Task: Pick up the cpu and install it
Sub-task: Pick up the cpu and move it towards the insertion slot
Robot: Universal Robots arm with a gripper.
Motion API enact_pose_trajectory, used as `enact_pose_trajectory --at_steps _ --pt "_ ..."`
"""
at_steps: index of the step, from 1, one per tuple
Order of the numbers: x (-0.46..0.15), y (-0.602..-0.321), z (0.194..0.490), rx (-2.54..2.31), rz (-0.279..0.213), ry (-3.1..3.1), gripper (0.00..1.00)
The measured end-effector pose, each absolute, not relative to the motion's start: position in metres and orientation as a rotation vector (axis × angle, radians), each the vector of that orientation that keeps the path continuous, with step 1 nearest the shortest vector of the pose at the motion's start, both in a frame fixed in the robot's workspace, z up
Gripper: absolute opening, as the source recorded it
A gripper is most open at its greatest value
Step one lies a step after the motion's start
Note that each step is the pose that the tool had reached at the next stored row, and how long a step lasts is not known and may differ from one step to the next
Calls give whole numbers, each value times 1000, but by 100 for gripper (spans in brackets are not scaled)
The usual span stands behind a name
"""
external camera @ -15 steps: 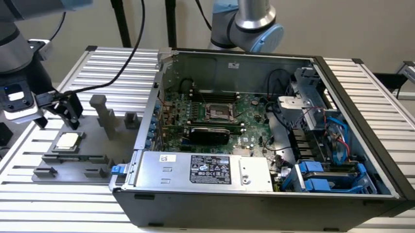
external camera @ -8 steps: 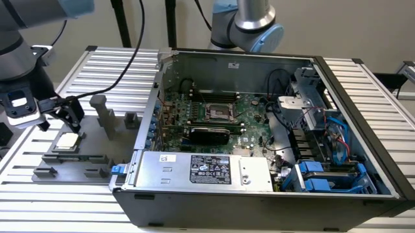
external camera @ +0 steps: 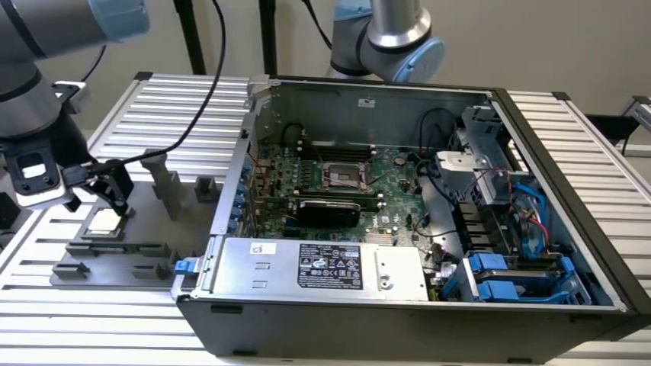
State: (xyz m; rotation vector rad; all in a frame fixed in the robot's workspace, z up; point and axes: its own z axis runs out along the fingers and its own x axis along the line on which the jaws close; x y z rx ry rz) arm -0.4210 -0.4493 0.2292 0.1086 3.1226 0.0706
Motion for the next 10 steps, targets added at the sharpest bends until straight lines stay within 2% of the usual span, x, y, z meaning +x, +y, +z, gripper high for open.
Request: enact_pose_trajectory --at_steps 10 --pt "-428 -449 211 110 74 3122 78"
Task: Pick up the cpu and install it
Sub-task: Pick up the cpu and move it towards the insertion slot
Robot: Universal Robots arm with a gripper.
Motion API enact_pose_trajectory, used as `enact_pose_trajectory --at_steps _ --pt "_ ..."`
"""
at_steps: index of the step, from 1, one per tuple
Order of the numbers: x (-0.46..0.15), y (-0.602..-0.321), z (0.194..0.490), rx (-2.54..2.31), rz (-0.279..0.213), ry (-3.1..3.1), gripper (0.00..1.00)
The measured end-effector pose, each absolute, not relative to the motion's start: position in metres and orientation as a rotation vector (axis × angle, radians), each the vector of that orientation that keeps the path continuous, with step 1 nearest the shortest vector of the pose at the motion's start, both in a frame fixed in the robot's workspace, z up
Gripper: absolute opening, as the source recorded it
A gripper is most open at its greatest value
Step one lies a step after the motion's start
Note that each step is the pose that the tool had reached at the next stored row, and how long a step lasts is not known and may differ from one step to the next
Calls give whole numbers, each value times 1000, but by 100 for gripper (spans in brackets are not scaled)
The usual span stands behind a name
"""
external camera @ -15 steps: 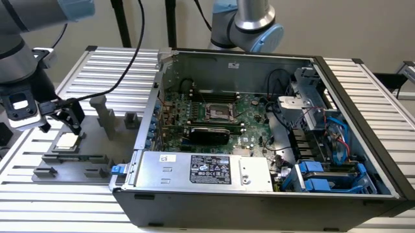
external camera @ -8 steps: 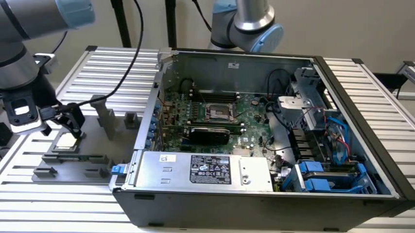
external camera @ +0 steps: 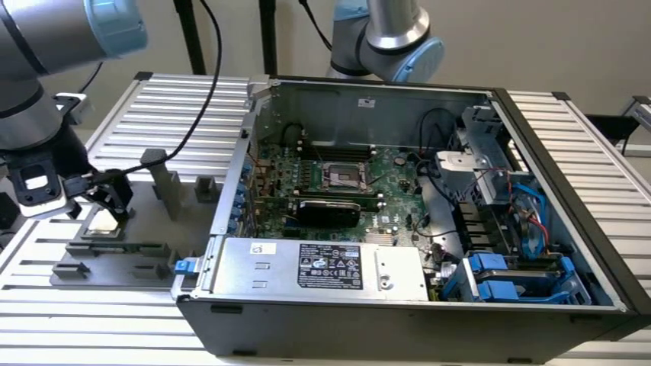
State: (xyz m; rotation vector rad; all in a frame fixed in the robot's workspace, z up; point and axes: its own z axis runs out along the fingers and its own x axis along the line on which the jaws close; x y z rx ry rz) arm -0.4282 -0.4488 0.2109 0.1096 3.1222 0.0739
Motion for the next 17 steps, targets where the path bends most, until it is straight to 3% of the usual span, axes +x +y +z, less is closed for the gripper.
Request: enact_pose_trajectory --at_steps 9,17 --pt "-428 -444 197 110 109 3122 78" --pt "-431 -443 191 110 111 3124 78"
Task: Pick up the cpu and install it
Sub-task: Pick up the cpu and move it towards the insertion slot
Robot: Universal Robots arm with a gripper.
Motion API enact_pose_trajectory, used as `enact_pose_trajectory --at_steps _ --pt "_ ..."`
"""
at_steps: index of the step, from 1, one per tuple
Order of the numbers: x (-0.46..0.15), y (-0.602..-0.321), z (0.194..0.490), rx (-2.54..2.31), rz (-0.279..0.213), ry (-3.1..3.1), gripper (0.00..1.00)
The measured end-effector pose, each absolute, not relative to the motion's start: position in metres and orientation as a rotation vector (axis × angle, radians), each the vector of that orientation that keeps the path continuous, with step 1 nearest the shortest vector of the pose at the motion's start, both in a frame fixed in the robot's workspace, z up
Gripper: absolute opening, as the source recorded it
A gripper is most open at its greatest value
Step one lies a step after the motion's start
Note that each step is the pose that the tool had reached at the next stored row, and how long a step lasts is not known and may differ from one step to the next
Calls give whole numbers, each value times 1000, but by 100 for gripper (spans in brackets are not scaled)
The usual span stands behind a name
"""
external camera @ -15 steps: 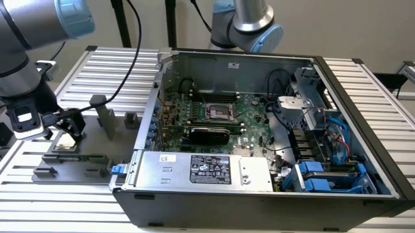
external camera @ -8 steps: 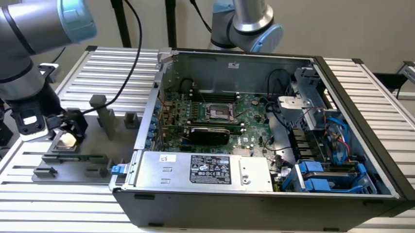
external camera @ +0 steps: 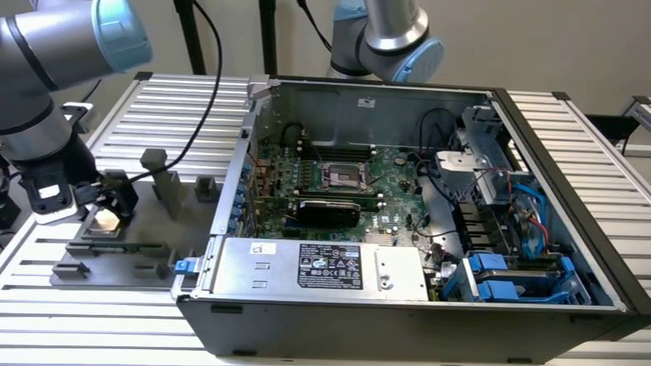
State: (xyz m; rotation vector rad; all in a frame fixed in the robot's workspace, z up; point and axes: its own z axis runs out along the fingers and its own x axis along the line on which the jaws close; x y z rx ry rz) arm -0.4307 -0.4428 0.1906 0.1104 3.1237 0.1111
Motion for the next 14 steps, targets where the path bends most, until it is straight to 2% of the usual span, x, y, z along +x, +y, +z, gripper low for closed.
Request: enact_pose_trajectory --at_steps 14 --pt "-431 -440 185 110 111 3129 78"
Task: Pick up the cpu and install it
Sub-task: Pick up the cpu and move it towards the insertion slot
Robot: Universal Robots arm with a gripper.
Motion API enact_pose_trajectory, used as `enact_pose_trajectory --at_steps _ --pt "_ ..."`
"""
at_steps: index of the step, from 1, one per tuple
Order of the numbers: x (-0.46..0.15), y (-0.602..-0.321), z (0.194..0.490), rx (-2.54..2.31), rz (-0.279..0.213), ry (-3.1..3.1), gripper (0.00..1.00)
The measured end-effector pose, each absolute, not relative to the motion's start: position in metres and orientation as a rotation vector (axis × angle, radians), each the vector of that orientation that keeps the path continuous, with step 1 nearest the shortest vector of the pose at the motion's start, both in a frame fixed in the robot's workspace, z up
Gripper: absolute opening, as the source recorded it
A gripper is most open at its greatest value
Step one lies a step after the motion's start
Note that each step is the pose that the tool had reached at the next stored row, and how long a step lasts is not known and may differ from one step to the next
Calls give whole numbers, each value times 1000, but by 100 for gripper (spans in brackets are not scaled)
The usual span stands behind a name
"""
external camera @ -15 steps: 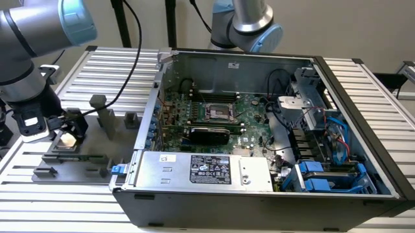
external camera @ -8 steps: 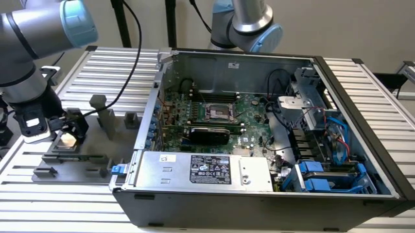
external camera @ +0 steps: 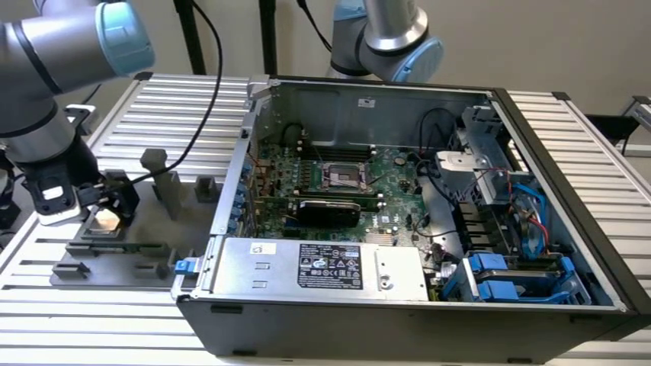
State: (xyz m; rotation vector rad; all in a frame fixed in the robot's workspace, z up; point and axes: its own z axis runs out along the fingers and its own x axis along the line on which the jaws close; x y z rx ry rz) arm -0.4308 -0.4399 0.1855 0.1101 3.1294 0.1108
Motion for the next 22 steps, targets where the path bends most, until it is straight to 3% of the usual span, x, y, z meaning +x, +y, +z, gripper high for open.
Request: enact_pose_trajectory --at_steps 11,13,20,21,22 --pt "-431 -439 184 111 109 3139 78" --pt "-431 -439 184 111 109 3139 69" --pt "-431 -439 184 111 109 3139 67" --pt "-431 -439 184 111 109 3139 59" --pt "-431 -439 184 111 109 3139 59"
